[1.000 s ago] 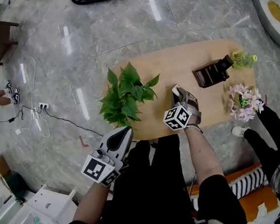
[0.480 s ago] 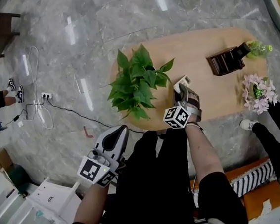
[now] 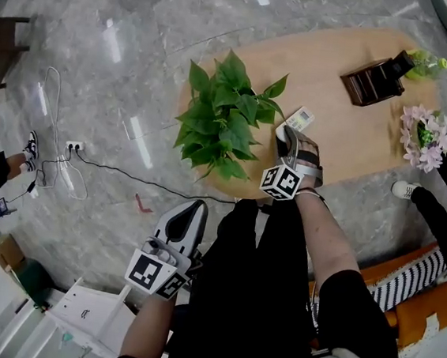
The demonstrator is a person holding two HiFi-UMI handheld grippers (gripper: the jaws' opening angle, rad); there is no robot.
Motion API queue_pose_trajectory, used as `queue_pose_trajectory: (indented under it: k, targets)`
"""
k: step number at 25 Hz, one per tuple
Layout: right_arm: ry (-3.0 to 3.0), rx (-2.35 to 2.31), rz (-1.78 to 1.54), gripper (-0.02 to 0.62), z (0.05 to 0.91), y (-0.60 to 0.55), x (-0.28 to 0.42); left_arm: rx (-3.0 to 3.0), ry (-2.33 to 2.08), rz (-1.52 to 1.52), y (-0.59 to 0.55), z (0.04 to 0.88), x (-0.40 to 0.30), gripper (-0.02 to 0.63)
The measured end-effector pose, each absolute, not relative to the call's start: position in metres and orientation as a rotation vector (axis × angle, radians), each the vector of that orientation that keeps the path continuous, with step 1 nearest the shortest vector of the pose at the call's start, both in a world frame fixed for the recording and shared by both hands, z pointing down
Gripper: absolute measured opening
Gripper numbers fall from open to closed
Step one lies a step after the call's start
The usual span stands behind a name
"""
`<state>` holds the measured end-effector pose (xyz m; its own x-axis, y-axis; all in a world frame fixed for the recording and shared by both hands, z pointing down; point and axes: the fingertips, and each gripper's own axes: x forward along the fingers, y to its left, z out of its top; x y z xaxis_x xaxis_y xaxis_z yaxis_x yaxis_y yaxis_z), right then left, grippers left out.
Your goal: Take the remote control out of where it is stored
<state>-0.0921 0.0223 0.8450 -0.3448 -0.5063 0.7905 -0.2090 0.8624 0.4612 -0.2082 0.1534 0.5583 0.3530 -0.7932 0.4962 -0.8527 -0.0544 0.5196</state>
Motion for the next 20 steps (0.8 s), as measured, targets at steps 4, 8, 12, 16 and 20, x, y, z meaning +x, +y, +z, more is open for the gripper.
queue_pose_trajectory:
  k: [4, 8, 12, 16, 20]
  targets:
    - [-1.933, 0.462, -0.313, 0.169, 0.857, 0.023, -0.102, 1.832, -1.450, 0.102, 0.158, 0.562, -0.211, 0.008]
    - [-1.929, 0.445, -0.244, 0.170, 0.867, 0.023, -0.107, 1.816, -1.464, 0.109, 0.163, 0.566, -0.214, 0.008]
    - [-1.943, 0.450, -0.191, 0.170, 0.867, 0.022, -0.110, 1.809, -1.477, 0.117, 0.166, 0.570, -0.217, 0.008]
    - [-1.951, 0.449, -0.164, 0.170, 0.861, 0.029, -0.108, 1.816, -1.492, 0.122, 0.165, 0.568, -0.219, 0.008]
    - [-1.967, 0.466, -0.159, 0.170, 0.843, 0.034, -0.102, 1.850, -1.505, 0.100, 0.158, 0.557, -0.221, 0.008]
